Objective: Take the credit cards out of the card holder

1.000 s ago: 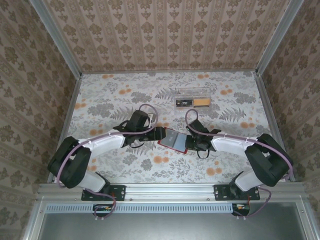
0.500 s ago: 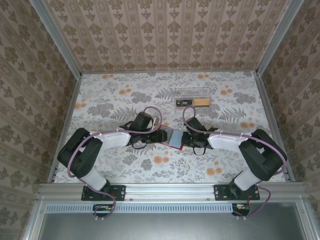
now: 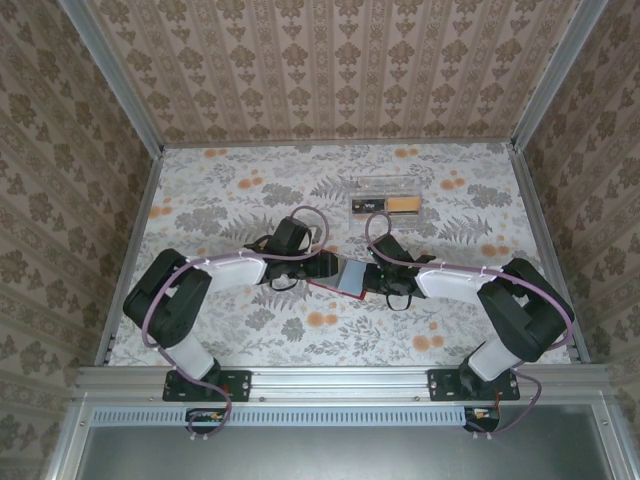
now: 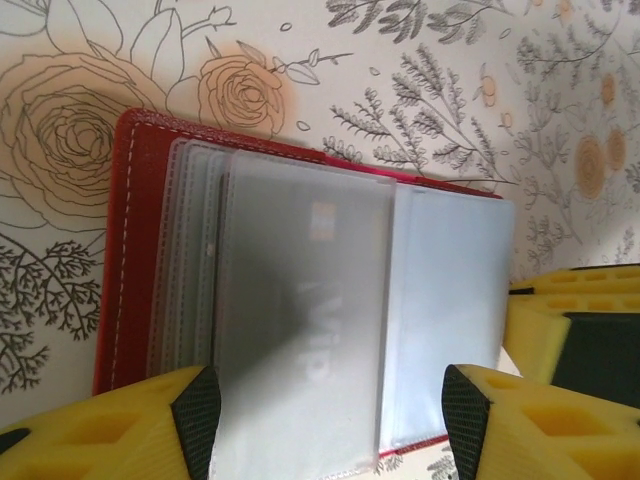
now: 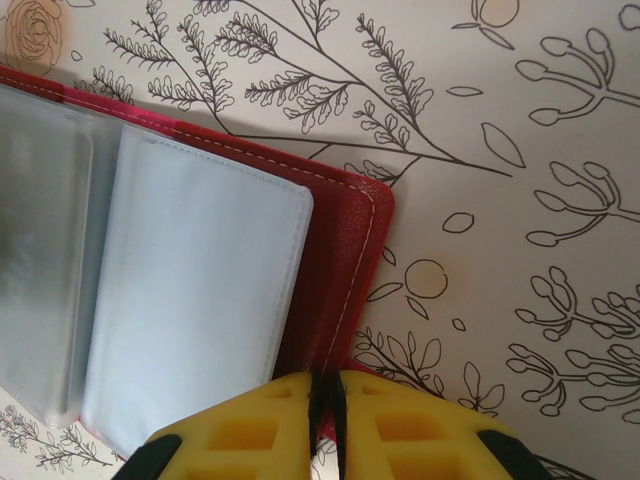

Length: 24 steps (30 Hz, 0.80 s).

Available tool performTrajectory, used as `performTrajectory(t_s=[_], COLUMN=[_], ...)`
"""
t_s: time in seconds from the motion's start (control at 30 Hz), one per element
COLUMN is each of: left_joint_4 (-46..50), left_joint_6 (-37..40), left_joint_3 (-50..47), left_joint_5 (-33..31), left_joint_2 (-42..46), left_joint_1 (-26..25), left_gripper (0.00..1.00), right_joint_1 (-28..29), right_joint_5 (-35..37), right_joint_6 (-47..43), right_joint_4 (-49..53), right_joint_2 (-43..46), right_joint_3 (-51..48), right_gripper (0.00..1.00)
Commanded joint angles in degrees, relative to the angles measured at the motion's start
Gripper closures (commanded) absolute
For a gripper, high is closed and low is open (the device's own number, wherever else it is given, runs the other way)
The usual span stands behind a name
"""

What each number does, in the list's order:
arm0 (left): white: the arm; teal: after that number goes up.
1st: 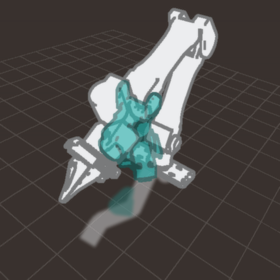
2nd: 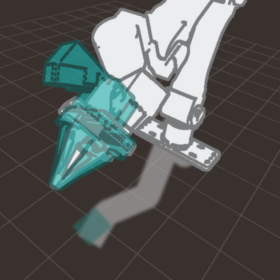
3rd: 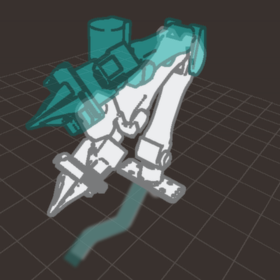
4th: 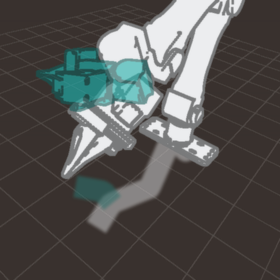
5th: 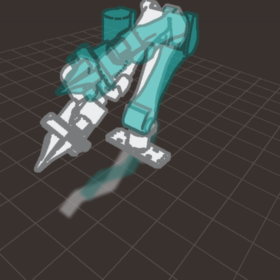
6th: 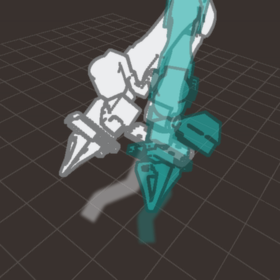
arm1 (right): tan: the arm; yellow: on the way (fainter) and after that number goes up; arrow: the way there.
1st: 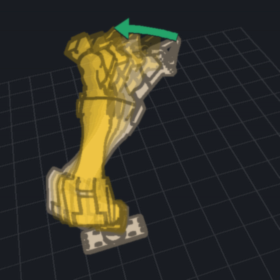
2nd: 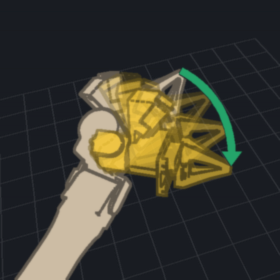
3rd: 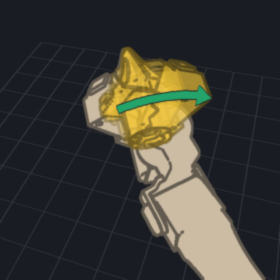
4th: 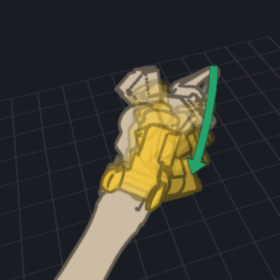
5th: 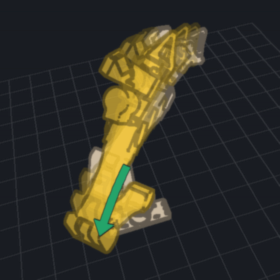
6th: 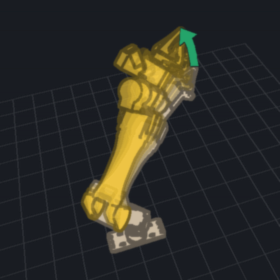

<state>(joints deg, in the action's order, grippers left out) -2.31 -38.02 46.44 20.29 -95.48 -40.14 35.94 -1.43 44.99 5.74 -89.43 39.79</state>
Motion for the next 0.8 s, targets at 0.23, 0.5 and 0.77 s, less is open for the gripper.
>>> performTrajectory(t_s=[0.23,0.5,0.77], left_joint_4=[1.5,-5.6,-9.1], left_joint_6=[1.2,-2.3,-4.4], left_joint_3=[1.5,1.2,0.9], left_joint_5=[0.6,8.0,11.0], left_joint_2=[-2.7,-3.0,-3.1], left_joint_1=[-1.4,-2.8,-3.1], left_gripper=[0.36,0.35,0.28], right_joint_1=[0.3,0.3,0.3], right_joint_5=[-1.9,-1.8,-1.7], right_joint_6=[0.4,0.4,0.5], right_joint_4=[1.7,1.7,1.5], right_joint_2=[-3.6,-3.8,-3.7], right_joint_3=[-1.9,-1.9,-2.3], right_gripper=[0.83,0.83,0.83])
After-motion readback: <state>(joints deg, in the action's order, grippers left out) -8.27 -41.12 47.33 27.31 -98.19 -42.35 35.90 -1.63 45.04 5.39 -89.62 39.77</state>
